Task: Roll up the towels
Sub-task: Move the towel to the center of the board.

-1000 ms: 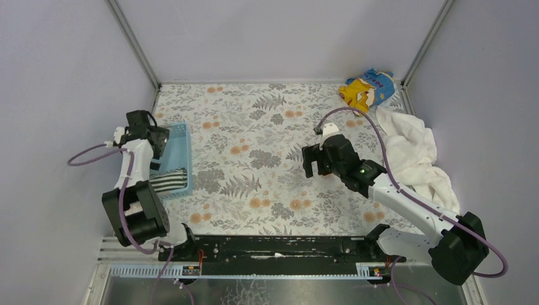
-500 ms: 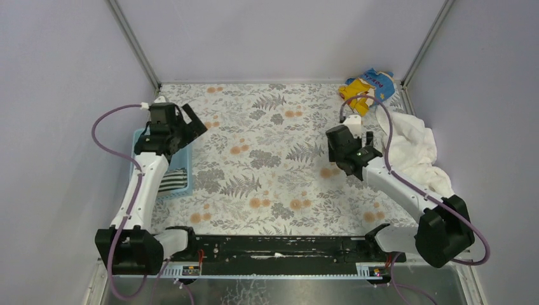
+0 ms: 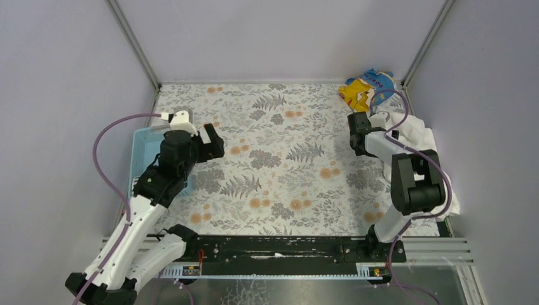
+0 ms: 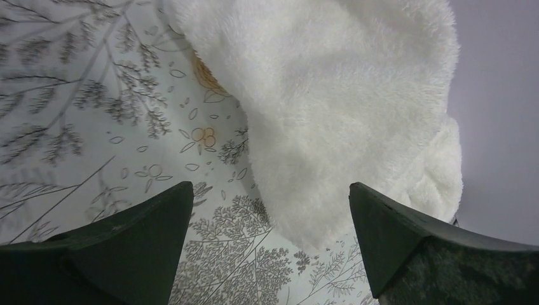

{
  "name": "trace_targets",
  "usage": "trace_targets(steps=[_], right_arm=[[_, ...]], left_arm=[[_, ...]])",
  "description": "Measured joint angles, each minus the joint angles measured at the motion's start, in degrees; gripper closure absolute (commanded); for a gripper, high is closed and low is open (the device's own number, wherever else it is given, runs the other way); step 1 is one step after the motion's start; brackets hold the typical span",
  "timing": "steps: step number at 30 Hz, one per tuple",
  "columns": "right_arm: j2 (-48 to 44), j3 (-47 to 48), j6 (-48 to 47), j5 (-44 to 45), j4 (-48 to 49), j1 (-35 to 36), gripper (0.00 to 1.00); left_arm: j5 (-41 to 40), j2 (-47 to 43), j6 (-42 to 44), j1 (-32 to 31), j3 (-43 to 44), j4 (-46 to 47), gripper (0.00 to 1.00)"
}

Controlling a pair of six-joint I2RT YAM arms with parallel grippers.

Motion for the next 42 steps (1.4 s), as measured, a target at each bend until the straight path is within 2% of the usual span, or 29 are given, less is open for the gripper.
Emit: trace_targets(steps=[4,7,8,11,17,18,20,27,30,34,37,42], right_arm=[[5.79,1.7,-0.96,0.39,0.17,-2.75,0.01],[10.01,3.96,-2.21,0.61,0.35,-4.37,0.0],[11.37,4.7,-2.6,0.55,0.5,-4.92,0.04],[14.12,6.86,-3.45,0.83,0.55,-6.86,0.25],[15.72,7.19,-3.96,-2.23,0.81,-10.54,0.84],[15.65,6.99,-4.09,-2.93,0.76,-10.73,0.91],[14.99,6.47,-4.04,-5.25,0.83,-10.78,0.99],[5.57,3.58,-3.32,-19.76,0.15,-7.43,1.0],[2.73,4.11,-1.99,-25.11,-0.72,-1.7,1.0],[2.8,7.21,1.27,-32.72,-2.34,9.97,1.0],[5.46,12.7,3.39,-36.7,-3.48,18.1,0.98],[14.99,28.74,5.01,-42.82,-3.19,29.55,0.84]], left_arm=[[-2.45,-3.06,0.85,-0.02,-2.75,1.14,0.0],[-2.89,-1.25,1.07,-0.02,-2.8,1.27,0.0],[-2.99,-0.28,1.11,-0.02,-2.78,1.25,0.0],[-3.23,3.39,1.16,-0.02,-2.71,1.11,0.0],[-3.23,5.16,1.25,0.07,-2.71,0.85,0.0],[-3.21,5.16,1.27,0.15,-2.71,0.85,0.0],[-3.06,5.16,1.27,0.46,-2.71,0.85,0.0],[-1.62,5.42,1.27,1.38,-2.71,0.85,0.0],[-1.29,5.49,1.27,1.64,-2.71,0.85,0.0],[-0.85,5.49,1.27,2.08,-2.71,0.85,0.0],[-0.55,5.49,1.27,2.16,-2.71,0.87,0.0],[-0.26,5.73,1.27,2.27,-2.71,0.85,0.0]])
